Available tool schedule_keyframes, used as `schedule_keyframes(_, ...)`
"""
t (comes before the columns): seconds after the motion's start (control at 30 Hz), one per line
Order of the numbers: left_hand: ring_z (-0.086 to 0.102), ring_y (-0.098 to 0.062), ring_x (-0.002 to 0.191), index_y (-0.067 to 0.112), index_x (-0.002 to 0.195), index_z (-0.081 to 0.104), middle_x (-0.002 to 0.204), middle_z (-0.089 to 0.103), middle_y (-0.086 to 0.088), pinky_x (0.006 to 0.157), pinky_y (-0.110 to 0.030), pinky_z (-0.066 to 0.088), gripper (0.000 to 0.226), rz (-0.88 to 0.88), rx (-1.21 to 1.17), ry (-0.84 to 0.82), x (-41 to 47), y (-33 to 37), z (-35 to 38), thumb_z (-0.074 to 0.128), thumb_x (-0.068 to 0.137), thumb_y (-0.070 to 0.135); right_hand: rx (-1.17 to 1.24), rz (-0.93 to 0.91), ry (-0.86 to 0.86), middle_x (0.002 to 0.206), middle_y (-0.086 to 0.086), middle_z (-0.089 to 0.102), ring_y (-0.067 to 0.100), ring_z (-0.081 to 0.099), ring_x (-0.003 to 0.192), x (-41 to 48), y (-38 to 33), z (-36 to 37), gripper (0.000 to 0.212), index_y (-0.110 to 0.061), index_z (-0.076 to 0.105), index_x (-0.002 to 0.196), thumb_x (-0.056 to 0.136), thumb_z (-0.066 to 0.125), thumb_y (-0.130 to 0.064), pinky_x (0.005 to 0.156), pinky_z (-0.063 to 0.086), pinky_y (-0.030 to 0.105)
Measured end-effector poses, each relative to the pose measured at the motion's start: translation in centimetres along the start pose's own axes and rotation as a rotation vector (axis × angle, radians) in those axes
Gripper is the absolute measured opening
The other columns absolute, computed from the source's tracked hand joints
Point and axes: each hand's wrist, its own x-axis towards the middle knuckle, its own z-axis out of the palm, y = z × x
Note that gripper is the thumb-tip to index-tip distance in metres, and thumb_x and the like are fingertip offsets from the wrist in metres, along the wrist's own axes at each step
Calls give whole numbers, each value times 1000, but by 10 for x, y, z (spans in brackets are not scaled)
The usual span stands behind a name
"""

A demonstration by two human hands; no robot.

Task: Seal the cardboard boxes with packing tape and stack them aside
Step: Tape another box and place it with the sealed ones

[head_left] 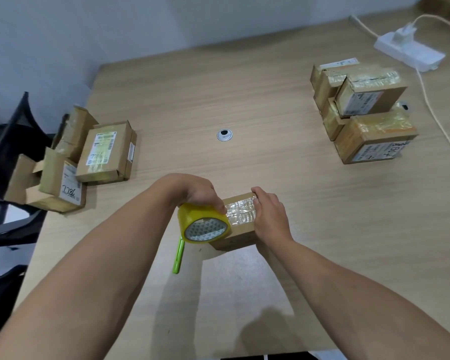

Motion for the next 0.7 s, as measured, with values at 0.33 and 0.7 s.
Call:
schedule_keyframes(0.33, 60, -29, 93, 10, 103, 63, 107, 61, -9, 79, -35, 49, 41, -72, 303, 41, 4, -1, -4, 64, 91, 50, -3, 11, -5, 139, 0, 49, 21, 41, 121, -2, 0, 1, 38, -25, 45, 145, 110, 30, -25, 88, 31, 29)
schedule_keyframes(0.7, 57, -33, 97, 9, 118, 60, 114, 57, -12, 87, -41, 50, 56, -179, 323, 31, 20, -13, 5, 65, 89, 57, 30, -3, -2, 137, 2, 51, 21, 42, 120, -1, 2, 1, 38, -24, 47, 145, 110, 31, -24, 88, 30, 28)
